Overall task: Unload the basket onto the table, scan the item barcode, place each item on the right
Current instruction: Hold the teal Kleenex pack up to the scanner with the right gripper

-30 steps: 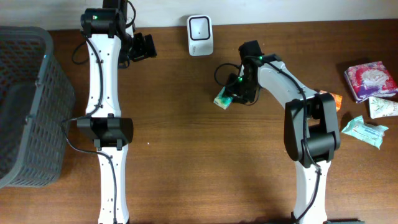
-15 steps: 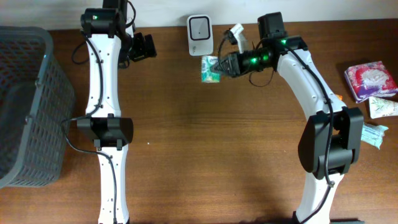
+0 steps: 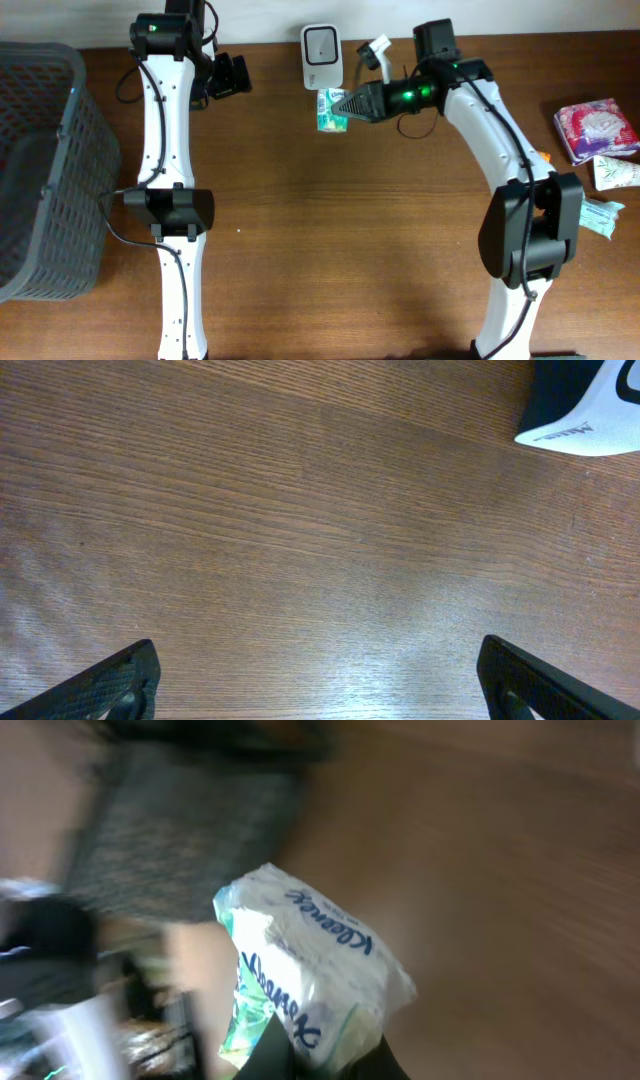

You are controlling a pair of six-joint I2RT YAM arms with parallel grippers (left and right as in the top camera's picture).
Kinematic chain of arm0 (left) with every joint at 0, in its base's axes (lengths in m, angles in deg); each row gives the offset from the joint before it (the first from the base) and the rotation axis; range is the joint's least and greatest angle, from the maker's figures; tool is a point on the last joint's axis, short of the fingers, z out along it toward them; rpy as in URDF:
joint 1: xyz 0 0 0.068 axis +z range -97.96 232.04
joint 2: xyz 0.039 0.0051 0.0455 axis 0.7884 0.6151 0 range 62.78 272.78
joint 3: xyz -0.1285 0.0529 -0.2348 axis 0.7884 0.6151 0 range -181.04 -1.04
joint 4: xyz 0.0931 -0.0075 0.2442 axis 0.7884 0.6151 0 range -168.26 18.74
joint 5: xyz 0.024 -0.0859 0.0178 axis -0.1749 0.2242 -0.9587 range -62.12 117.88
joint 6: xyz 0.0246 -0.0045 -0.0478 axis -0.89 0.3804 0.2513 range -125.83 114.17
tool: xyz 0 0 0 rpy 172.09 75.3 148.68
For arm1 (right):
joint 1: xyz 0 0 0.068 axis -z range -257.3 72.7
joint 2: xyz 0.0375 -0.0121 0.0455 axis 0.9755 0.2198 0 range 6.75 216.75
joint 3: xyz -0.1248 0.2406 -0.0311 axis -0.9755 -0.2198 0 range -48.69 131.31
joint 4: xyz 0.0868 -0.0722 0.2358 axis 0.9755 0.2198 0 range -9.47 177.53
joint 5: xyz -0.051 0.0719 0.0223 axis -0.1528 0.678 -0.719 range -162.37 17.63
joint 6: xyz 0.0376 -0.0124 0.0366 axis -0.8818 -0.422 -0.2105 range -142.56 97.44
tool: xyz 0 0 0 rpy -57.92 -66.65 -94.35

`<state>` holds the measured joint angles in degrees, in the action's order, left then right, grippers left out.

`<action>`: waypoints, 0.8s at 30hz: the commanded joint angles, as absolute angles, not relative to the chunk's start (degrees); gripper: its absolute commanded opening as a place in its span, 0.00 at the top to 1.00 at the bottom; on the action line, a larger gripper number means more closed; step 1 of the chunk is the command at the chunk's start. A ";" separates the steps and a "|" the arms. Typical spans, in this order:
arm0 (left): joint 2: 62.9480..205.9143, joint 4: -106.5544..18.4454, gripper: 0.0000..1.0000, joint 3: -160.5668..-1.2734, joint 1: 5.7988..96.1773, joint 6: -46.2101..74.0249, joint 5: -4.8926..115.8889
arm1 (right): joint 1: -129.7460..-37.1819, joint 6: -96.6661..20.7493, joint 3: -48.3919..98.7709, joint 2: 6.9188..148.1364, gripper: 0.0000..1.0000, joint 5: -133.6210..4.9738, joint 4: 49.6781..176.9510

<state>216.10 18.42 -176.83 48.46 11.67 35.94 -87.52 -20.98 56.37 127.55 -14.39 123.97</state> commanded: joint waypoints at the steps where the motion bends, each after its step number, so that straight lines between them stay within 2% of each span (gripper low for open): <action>1: 215.44 18.47 0.01 -176.46 48.40 10.77 35.37 | -92.41 -21.89 57.35 127.13 0.96 -56.18 120.17; 3: 215.44 18.47 0.01 -176.46 48.42 10.77 35.37 | -95.85 -7.75 57.35 127.13 0.96 -73.14 113.89; 5: 215.44 18.47 0.01 -176.46 48.42 10.77 35.35 | -98.67 9.03 57.35 127.24 0.96 -78.17 106.62; 10: 215.44 18.47 0.01 -176.46 48.46 10.77 35.37 | -99.41 10.08 57.35 130.24 0.96 -80.55 77.72; 13: 215.44 18.47 0.01 -176.46 48.46 10.77 35.37 | -99.41 14.91 57.83 133.75 0.96 -77.25 67.49; 18: 215.44 18.47 0.01 -176.46 48.40 10.77 35.37 | -98.21 17.95 72.37 148.66 0.96 -80.01 71.71; 21: 215.44 18.47 0.01 -176.46 48.42 10.77 35.37 | -98.29 28.55 73.90 149.64 0.96 -80.64 77.46; 24: 215.44 18.47 0.01 -176.46 48.42 10.77 35.37 | -98.27 32.27 73.90 149.64 0.96 -82.76 82.14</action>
<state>216.10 18.40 -176.83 48.46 11.67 35.94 -98.38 27.94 72.63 149.93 -80.75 80.04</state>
